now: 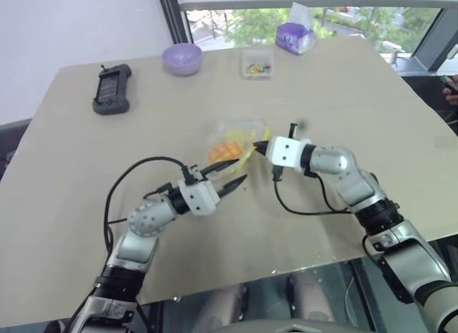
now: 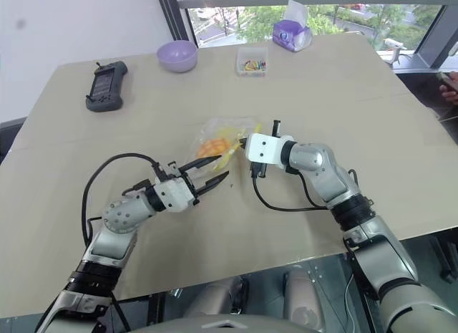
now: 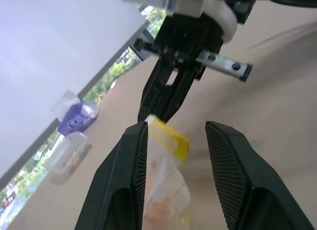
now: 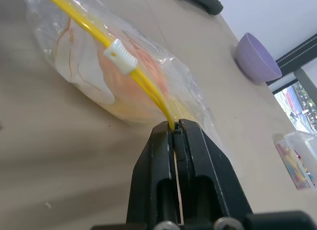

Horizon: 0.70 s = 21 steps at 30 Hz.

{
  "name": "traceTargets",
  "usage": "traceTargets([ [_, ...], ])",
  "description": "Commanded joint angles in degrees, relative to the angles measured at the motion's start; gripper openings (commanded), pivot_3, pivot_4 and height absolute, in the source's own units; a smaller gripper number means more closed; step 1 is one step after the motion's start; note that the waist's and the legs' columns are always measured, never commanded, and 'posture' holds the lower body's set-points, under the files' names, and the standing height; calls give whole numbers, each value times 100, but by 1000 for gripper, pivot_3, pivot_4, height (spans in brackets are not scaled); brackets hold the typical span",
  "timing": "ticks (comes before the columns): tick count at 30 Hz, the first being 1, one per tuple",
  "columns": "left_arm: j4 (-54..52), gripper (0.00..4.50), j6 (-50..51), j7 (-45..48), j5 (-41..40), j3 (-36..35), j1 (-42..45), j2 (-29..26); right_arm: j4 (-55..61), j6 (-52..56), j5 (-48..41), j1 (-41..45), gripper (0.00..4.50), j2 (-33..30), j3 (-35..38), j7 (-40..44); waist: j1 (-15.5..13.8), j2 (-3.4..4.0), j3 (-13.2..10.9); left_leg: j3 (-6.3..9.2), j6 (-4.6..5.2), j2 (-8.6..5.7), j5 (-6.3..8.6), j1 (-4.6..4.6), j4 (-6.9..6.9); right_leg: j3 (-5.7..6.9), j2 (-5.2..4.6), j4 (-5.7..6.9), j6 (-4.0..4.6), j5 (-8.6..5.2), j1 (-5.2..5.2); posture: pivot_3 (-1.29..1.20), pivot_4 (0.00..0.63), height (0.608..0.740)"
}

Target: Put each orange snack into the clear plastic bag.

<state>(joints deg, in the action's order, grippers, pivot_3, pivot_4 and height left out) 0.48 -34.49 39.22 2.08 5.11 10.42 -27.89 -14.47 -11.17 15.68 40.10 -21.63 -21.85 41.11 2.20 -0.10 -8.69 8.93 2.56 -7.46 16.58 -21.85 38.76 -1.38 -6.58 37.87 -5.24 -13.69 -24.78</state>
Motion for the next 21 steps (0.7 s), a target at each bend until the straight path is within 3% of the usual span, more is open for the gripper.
traceTargets([
  [1, -189, 1947, -118, -156, 49, -4, -65, -40, 307, 14, -52, 19, 0, 7, 62, 30, 3, 0, 0, 0, 0, 0, 0, 0, 0, 0, 0, 0, 0, 0, 0, 0, 150, 736],
  [10, -55, 1947, -74, -261, 77, 16, -45, -55, 363, 46, -52, -11, 0, 4, 71, 60, -2, 0, 0, 0, 0, 0, 0, 0, 0, 0, 0, 0, 0, 0, 0, 0, 150, 736],
  [13, -25, 613, -29, -243, 97, 68, -51, -49, 377, 53, -52, -12, 0, 7, 73, 59, -2, 0, 0, 0, 0, 0, 0, 0, 0, 0, 0, 0, 0, 0, 0, 0, 150, 736],
  [15, 1, 35, -41, -248, 137, 85, -52, -58, 385, 57, -56, -13, 0, 9, 74, 61, -3, 0, 0, 0, 0, 0, 0, 0, 0, 0, 0, 0, 0, 0, 0, 0, 150, 736],
  [21, 109, 35, 67, -275, 82, 56, -27, -86, 448, 88, -86, -35, 0, 7, 82, 83, -3, 0, 0, 0, 0, 0, 0, 0, 0, 1, 0, 0, 0, 0, 0, 0, 150, 736],
])
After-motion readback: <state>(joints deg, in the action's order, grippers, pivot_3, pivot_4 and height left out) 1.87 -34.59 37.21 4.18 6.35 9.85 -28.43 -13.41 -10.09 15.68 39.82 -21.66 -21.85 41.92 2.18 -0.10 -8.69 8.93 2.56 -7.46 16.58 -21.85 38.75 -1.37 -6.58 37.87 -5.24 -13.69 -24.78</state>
